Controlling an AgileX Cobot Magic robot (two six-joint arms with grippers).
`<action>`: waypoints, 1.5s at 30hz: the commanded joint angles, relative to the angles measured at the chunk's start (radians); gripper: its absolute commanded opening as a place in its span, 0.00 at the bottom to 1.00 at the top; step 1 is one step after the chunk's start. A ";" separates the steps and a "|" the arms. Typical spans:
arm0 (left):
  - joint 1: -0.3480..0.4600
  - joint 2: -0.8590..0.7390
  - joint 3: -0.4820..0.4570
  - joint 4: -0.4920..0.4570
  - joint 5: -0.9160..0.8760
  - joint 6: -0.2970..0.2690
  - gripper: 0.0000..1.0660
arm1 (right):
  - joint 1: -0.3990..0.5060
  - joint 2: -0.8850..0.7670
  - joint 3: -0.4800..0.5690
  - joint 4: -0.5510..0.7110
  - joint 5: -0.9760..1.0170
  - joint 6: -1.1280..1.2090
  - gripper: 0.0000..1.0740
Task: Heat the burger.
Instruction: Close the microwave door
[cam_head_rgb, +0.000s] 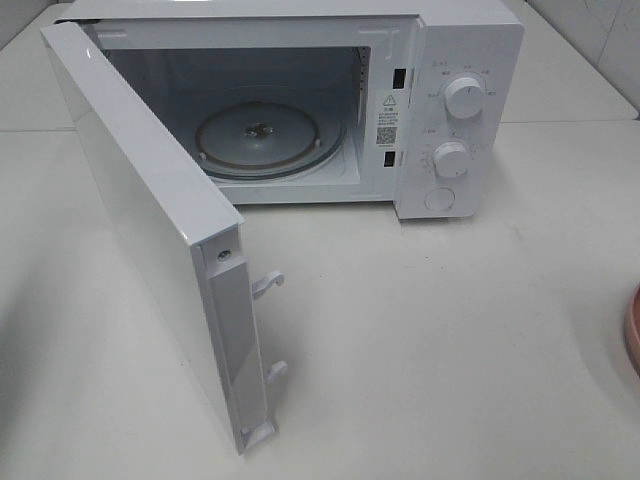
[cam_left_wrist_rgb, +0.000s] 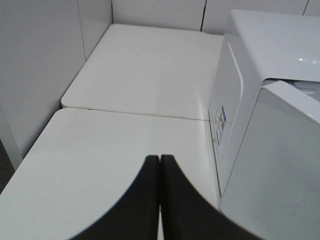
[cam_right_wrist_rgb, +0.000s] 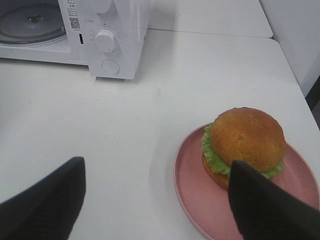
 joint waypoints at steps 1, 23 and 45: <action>0.001 0.044 0.080 -0.009 -0.207 -0.001 0.00 | -0.005 -0.027 0.004 0.003 -0.010 -0.007 0.70; 0.001 0.370 0.252 0.435 -0.868 -0.214 0.00 | -0.005 -0.027 0.004 0.003 -0.010 -0.007 0.70; -0.058 0.693 0.130 0.602 -0.993 -0.299 0.00 | -0.005 -0.027 0.004 0.003 -0.010 -0.006 0.70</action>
